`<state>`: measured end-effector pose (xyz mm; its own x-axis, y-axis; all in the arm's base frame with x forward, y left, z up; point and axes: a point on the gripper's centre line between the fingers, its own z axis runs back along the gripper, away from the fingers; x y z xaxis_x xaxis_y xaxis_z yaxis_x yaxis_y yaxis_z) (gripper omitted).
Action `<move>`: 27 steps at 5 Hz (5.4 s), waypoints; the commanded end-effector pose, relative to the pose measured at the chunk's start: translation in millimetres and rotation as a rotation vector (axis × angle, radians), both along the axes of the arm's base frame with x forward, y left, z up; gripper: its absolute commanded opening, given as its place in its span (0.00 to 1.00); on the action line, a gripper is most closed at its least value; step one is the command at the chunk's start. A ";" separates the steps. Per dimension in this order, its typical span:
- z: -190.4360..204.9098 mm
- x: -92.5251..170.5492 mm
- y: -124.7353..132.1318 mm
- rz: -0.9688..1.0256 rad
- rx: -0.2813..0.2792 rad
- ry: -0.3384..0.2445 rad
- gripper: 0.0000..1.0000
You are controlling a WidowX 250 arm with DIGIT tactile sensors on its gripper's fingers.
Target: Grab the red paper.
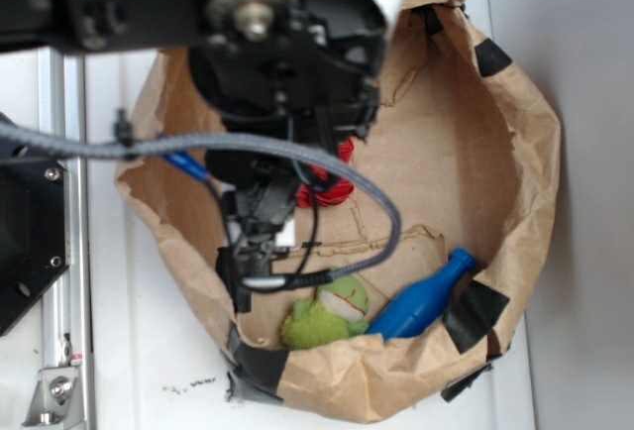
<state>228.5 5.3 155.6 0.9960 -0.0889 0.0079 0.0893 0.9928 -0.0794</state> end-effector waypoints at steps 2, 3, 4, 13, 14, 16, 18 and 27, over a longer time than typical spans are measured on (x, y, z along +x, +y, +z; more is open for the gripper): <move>6.6 22.0 -8.0 -0.135 0.007 -0.117 1.00; 6.6 22.0 -8.0 -0.135 0.007 -0.117 1.00; 6.6 22.0 -8.0 -0.135 0.007 -0.117 1.00; -62.7 22.7 40.7 0.023 0.128 -0.135 1.00; -67.6 27.3 52.3 0.033 0.082 -0.135 1.00; -84.6 39.3 44.7 0.010 0.089 -0.104 1.00; -74.6 26.5 19.7 -0.062 0.106 -0.138 1.00; -82.2 36.7 14.1 -0.090 0.042 -0.125 1.00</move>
<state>258.9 20.1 61.8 0.9810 -0.1770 0.0796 0.1800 0.9831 -0.0326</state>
